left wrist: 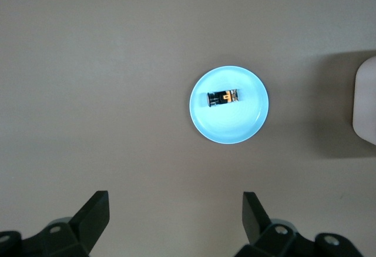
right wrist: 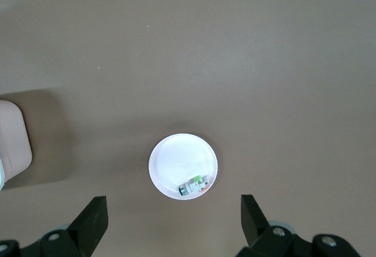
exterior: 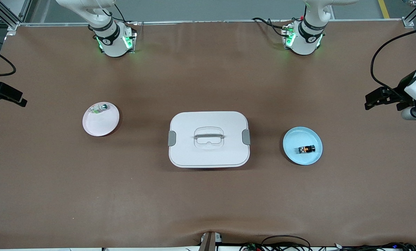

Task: Transfer orange switch to right arm and place

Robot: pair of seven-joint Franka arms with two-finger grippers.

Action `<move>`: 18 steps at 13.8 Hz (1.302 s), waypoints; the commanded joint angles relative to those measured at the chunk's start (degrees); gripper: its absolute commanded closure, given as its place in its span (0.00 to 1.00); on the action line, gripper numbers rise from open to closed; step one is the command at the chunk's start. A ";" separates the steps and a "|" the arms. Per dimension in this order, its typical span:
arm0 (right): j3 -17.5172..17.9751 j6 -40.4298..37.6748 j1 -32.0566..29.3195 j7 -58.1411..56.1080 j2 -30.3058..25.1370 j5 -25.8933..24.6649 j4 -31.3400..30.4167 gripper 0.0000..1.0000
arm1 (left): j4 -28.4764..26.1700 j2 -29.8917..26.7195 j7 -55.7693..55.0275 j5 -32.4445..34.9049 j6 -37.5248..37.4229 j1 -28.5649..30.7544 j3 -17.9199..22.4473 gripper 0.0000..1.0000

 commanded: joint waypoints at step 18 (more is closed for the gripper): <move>0.59 0.49 -0.81 -0.68 -1.28 0.10 -1.13 0.00 | 0.63 27.30 -10.95 5.82 24.46 -7.45 -1.10 0.00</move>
